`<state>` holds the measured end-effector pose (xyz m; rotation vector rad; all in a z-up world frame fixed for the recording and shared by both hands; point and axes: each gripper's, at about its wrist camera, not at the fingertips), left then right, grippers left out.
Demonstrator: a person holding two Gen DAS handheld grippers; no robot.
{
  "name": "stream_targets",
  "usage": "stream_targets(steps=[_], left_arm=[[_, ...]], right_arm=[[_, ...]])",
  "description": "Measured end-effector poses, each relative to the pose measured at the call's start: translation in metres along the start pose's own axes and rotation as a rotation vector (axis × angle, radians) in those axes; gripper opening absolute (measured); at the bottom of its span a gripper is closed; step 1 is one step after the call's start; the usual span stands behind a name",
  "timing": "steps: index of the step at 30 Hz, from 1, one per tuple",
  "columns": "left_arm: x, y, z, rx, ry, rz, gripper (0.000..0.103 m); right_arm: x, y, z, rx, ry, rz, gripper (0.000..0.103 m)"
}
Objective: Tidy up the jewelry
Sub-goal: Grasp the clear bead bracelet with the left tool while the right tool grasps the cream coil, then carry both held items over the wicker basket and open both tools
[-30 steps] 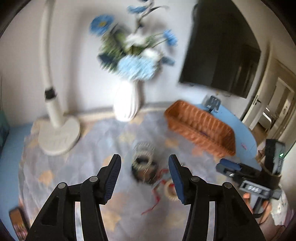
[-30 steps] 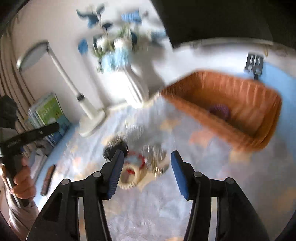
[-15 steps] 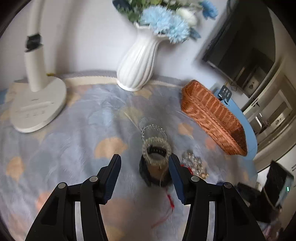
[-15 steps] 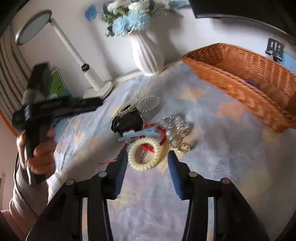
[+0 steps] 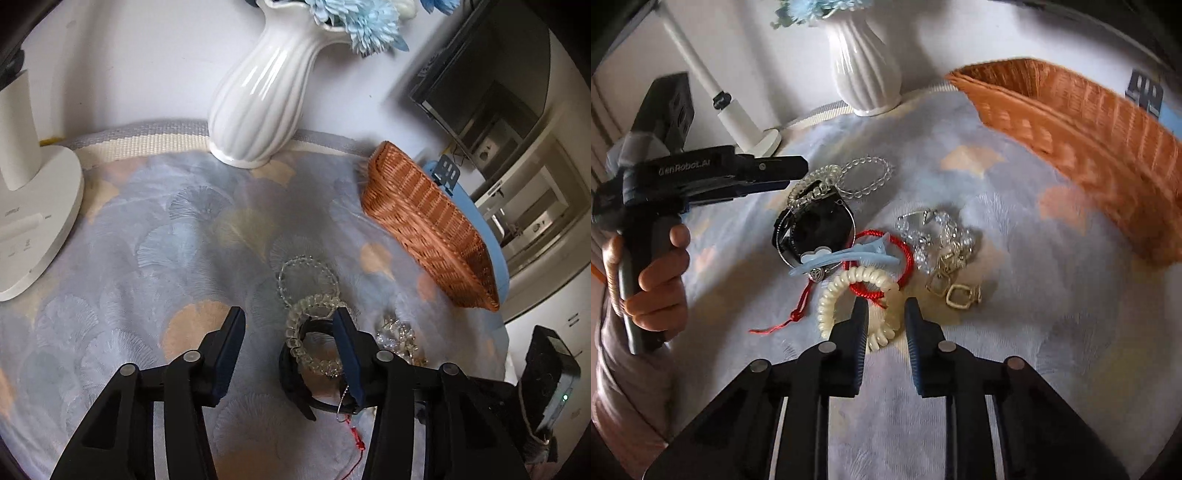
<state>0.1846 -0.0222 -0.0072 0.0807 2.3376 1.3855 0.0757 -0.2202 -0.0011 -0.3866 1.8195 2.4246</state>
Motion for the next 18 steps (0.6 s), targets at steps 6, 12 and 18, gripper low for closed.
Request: stream_targets(steps=[6, 12, 18], left_arm=[[-0.002, -0.009, -0.005, -0.022, -0.013, 0.022, 0.03], [0.004, 0.001, -0.015, -0.029, -0.027, -0.022, 0.01], [0.014, 0.041, -0.037, 0.011, -0.061, -0.099, 0.01]], right_arm=[[0.003, -0.001, 0.001, 0.036, 0.017, -0.025, 0.014], [0.011, 0.013, -0.007, -0.01, 0.009, -0.046, 0.014], [0.022, 0.053, -0.023, -0.071, -0.027, -0.114, 0.014]])
Point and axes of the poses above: each gripper's, at about its wrist camera, not at the fingertips, and y roughly against the way its jaws point, z to its left, x to its underside, and after that the axes turned 13 degrees about z, right-handed
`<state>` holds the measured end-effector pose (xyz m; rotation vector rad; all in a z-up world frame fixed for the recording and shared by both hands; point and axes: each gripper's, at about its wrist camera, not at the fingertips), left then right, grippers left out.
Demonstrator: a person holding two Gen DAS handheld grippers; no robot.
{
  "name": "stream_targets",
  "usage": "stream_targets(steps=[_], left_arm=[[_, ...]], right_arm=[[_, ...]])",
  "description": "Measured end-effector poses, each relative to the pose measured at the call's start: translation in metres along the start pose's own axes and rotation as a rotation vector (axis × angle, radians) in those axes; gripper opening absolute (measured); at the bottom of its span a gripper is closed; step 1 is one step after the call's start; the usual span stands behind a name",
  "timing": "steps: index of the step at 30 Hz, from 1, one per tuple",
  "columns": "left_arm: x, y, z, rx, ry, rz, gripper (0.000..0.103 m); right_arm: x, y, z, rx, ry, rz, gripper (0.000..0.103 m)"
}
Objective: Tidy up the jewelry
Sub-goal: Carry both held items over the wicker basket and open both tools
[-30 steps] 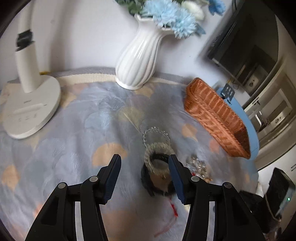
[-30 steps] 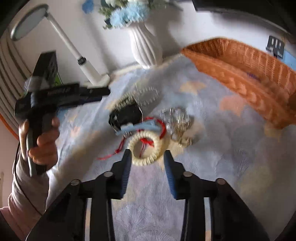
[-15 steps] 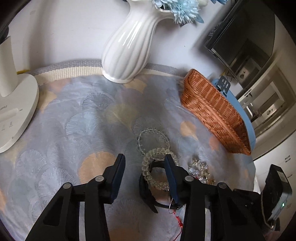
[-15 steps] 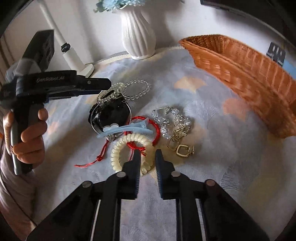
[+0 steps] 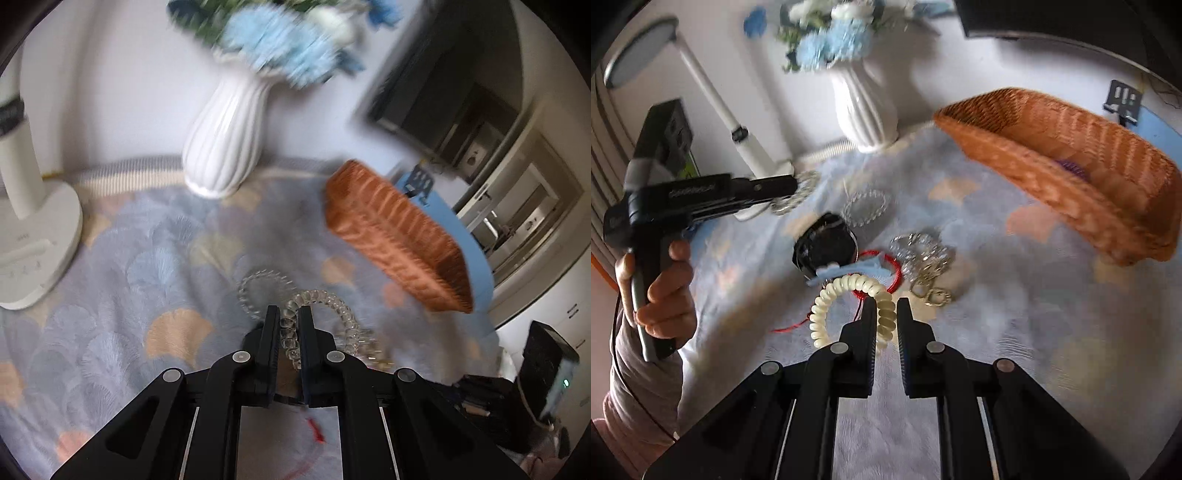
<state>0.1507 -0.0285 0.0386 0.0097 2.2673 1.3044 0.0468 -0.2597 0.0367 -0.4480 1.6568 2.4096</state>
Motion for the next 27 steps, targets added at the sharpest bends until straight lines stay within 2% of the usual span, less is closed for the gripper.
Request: stream_targets(steps=[2, 10, 14, 17, 20, 24, 27], left_arm=[[0.002, 0.012, -0.012, 0.008, -0.022, -0.014, 0.01], [-0.002, 0.033, -0.072, -0.054, -0.147, -0.045, 0.01], [-0.022, 0.029, -0.105, -0.072, -0.199, -0.058, 0.01], [-0.044, 0.01, -0.134, -0.085, -0.226, -0.054, 0.01], [-0.068, -0.025, -0.16, -0.098, -0.233, -0.023, 0.01], [-0.094, -0.074, -0.179, -0.128, -0.222, 0.028, 0.01], [-0.109, -0.109, -0.188, -0.124, -0.214, 0.073, 0.01]], right_arm=[[0.002, 0.012, -0.004, 0.006, -0.01, -0.019, 0.014], [-0.005, 0.068, -0.036, 0.057, -0.051, -0.108, 0.014], [-0.028, 0.11, -0.07, 0.145, -0.093, -0.193, 0.014], [-0.053, 0.128, -0.107, 0.205, -0.15, -0.222, 0.014], [-0.074, 0.124, -0.14, 0.241, -0.198, -0.2, 0.014], [-0.101, 0.093, -0.178, 0.263, -0.243, -0.122, 0.014], [-0.108, 0.072, -0.194, 0.258, -0.246, -0.071, 0.014]])
Point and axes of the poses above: each gripper's, at about its wrist camera, not at the fingertips, and y roughly against the way its jaws point, z to its left, x to its underside, and after that the axes turned 13 degrees about z, right-handed
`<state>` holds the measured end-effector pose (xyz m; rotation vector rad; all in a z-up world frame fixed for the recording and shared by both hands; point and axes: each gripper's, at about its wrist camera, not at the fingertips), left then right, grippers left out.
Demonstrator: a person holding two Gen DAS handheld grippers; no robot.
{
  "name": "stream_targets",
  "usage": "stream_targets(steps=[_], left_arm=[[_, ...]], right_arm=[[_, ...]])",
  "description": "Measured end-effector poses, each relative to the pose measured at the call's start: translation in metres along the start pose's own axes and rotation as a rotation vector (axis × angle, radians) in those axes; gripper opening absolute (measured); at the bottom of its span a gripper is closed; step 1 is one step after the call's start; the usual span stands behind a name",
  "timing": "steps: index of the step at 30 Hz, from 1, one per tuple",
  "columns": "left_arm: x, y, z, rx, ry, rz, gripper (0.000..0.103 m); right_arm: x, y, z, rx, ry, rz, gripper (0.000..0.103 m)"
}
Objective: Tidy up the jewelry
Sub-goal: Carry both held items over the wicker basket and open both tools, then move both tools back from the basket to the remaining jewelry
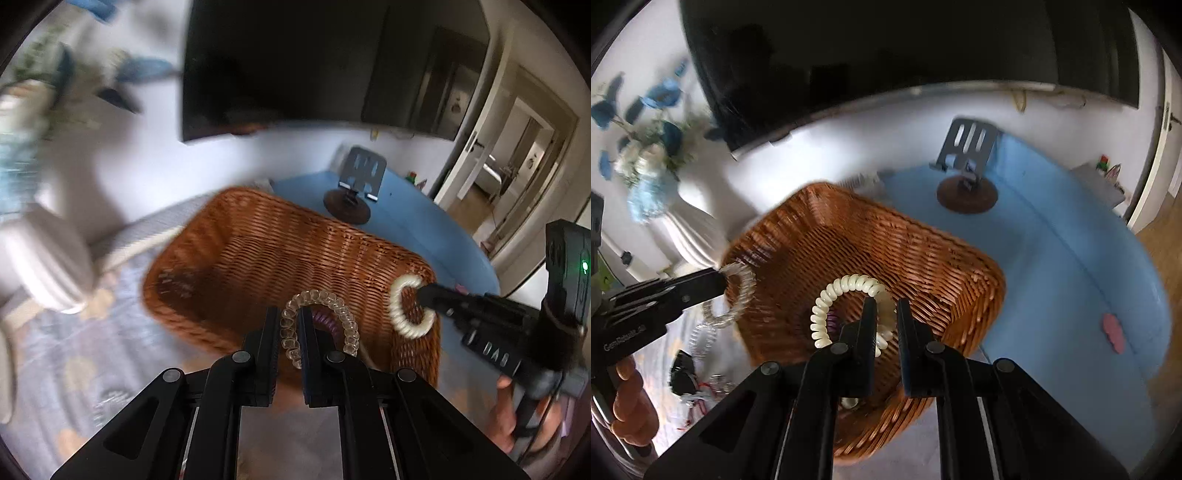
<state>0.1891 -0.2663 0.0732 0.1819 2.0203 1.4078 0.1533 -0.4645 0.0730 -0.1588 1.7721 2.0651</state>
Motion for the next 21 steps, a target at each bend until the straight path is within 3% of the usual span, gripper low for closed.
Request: stream_targets(steps=[8, 15, 19, 21], left_arm=[[-0.023, -0.053, -0.007, -0.026, 0.047, 0.049, 0.01], [-0.023, -0.062, -0.013, -0.021, 0.034, 0.071, 0.011], [-0.011, -0.042, -0.012, -0.017, 0.024, 0.044, 0.03], [-0.003, -0.026, -0.012, -0.026, 0.015, 0.017, 0.034]], right_arm=[[-0.004, -0.021, 0.009, 0.057, 0.068, 0.026, 0.014], [0.0, -0.023, 0.013, 0.055, 0.072, 0.028, 0.015], [0.003, -0.014, 0.014, 0.059, 0.065, 0.011, 0.016], [0.007, -0.004, 0.02, 0.074, 0.081, -0.013, 0.016]])
Point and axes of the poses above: each gripper's, at about its wrist camera, not at the fingertips, and y roughly against the way its jaws point, z to its left, x to its underside, and after that the axes turned 13 degrees about z, right-handed
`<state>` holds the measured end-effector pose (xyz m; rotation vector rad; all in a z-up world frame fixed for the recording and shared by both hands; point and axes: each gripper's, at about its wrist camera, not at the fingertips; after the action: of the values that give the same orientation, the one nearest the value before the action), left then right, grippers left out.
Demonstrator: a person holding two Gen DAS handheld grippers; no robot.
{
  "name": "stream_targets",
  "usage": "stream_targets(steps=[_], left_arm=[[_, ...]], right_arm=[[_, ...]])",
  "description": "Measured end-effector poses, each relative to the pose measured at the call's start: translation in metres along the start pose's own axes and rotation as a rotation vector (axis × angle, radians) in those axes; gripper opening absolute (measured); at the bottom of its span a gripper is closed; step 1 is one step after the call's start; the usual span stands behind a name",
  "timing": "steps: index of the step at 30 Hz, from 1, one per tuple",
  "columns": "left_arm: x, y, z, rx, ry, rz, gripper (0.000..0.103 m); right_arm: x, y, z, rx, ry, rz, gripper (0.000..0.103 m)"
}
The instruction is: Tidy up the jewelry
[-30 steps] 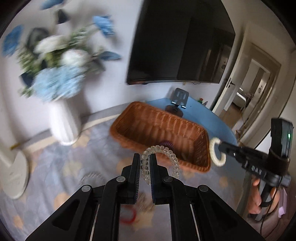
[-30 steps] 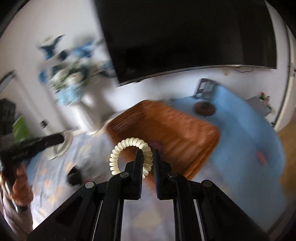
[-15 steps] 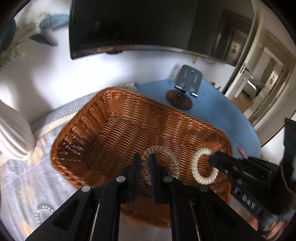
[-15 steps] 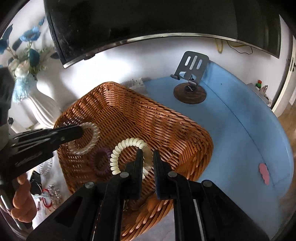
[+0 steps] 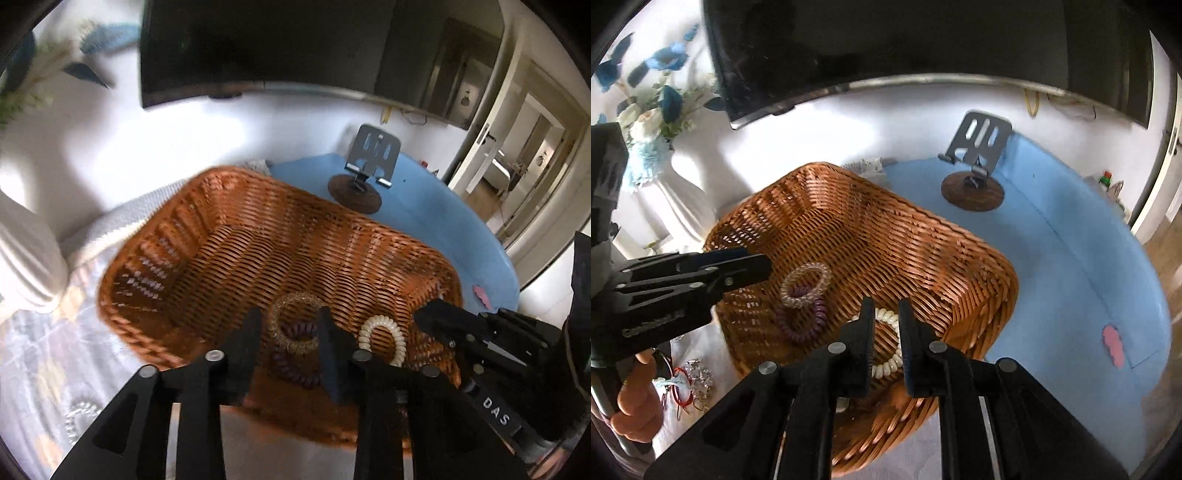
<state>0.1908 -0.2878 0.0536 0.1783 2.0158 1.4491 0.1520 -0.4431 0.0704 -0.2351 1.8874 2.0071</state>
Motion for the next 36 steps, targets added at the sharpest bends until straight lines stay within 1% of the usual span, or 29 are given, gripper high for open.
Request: stream_targets(steps=[2, 4, 7, 9, 10, 11, 14, 16, 17, 18, 21, 26, 31, 34, 36], left_arm=[[0.008, 0.017, 0.001, -0.012, -0.003, -0.025, 0.034], [0.019, 0.037, 0.007, -0.013, 0.001, -0.053, 0.034], [0.039, 0.072, 0.019, -0.027, 0.017, -0.097, 0.035], [0.052, 0.093, 0.031, -0.036, 0.031, -0.125, 0.038], [0.062, 0.107, 0.039, -0.043, 0.041, -0.144, 0.043], [0.069, 0.116, 0.045, -0.051, 0.049, -0.159, 0.046], [0.101, 0.149, 0.07, -0.083, 0.091, -0.206, 0.048], [0.118, 0.159, 0.085, -0.095, 0.12, -0.217, 0.048], [0.127, 0.161, 0.092, -0.094, 0.134, -0.218, 0.048], [0.137, 0.163, 0.102, -0.088, 0.151, -0.216, 0.048], [0.169, 0.157, 0.131, -0.076, 0.219, -0.195, 0.048], [0.204, 0.136, 0.171, -0.074, 0.304, -0.153, 0.048], [0.217, 0.106, 0.196, -0.059, 0.367, -0.097, 0.048], [0.215, 0.092, 0.205, -0.046, 0.389, -0.072, 0.048], [0.21, 0.083, 0.21, -0.033, 0.396, -0.061, 0.048]], right_arm=[[0.004, 0.01, 0.006, 0.003, 0.009, -0.016, 0.017], [0.009, 0.023, 0.014, -0.024, 0.015, -0.031, 0.018], [0.019, 0.045, 0.029, -0.057, 0.03, -0.065, 0.028], [0.027, 0.057, 0.04, -0.078, 0.043, -0.087, 0.035], [0.031, 0.063, 0.047, -0.094, 0.051, -0.098, 0.036], [0.035, 0.067, 0.054, -0.106, 0.057, -0.106, 0.037], [0.048, 0.072, 0.076, -0.139, 0.077, -0.117, 0.037], [0.06, 0.07, 0.091, -0.162, 0.087, -0.117, 0.04], [0.066, 0.067, 0.095, -0.17, 0.086, -0.117, 0.043], [0.075, 0.062, 0.1, -0.18, 0.087, -0.118, 0.045], [0.094, 0.041, 0.113, -0.186, 0.094, -0.111, 0.045], [0.117, 0.002, 0.128, -0.206, 0.119, -0.079, 0.045], [0.126, -0.016, 0.133, -0.188, 0.133, -0.057, 0.045], [0.125, -0.02, 0.132, -0.19, 0.135, -0.049, 0.045], [0.123, -0.024, 0.13, -0.194, 0.127, -0.029, 0.045]])
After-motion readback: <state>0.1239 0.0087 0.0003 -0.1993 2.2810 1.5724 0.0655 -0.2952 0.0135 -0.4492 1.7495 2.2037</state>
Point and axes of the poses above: each gripper's, at about its wrist camera, not at the fingertips, and y roughly against the way its jaws point, z to its left, x to its underside, and after that the axes turned 13 degrees about z, right-handed
